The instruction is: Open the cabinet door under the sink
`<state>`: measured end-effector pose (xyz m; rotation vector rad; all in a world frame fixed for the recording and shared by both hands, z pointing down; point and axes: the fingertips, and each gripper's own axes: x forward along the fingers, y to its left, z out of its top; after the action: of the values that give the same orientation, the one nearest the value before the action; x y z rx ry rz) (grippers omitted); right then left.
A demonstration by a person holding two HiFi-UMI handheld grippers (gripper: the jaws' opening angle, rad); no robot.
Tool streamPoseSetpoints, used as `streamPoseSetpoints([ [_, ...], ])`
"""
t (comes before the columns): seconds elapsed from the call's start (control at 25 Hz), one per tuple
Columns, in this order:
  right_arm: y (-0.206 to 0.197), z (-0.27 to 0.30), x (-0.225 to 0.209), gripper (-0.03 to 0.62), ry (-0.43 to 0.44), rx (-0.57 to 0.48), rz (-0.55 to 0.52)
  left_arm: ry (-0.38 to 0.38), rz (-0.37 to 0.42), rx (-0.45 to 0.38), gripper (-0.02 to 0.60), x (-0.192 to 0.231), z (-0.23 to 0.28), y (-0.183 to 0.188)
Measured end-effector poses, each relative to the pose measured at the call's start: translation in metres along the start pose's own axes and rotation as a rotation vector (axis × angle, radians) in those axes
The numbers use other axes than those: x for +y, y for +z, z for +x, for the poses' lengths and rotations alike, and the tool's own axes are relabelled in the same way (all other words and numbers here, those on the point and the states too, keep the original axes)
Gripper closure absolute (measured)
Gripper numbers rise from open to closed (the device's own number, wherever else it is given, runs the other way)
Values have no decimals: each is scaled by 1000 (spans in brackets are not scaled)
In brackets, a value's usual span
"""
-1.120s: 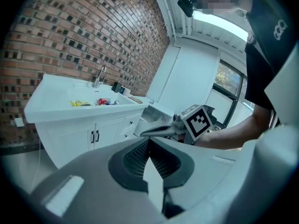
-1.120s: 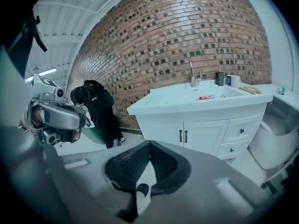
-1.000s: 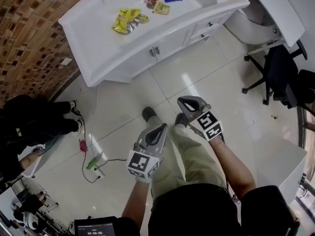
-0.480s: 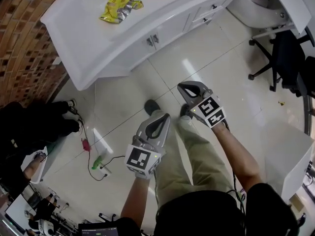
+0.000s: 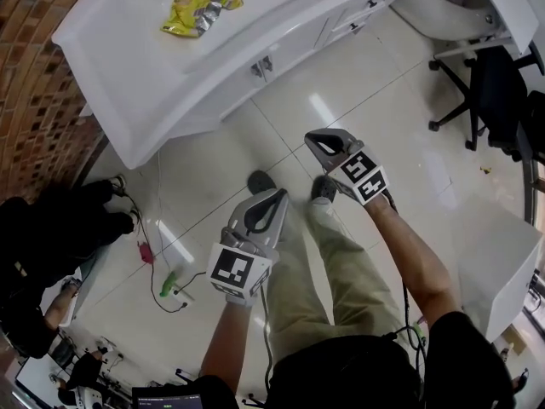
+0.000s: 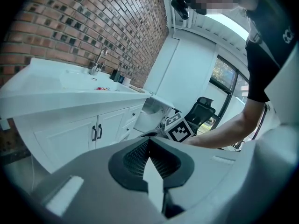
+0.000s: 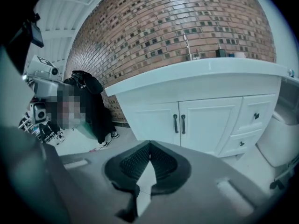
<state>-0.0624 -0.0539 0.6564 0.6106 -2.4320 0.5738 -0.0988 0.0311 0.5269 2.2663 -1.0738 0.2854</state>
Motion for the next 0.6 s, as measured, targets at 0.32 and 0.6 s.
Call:
streamPoseSetpoints([
  [0.32, 2, 40, -31, 605, -57, 48, -47, -10, -13, 7, 566, 26, 2, 9],
  [0.6, 24, 81, -57, 605, -115, 34, -56, -40, -21, 47, 566, 42, 11, 19],
])
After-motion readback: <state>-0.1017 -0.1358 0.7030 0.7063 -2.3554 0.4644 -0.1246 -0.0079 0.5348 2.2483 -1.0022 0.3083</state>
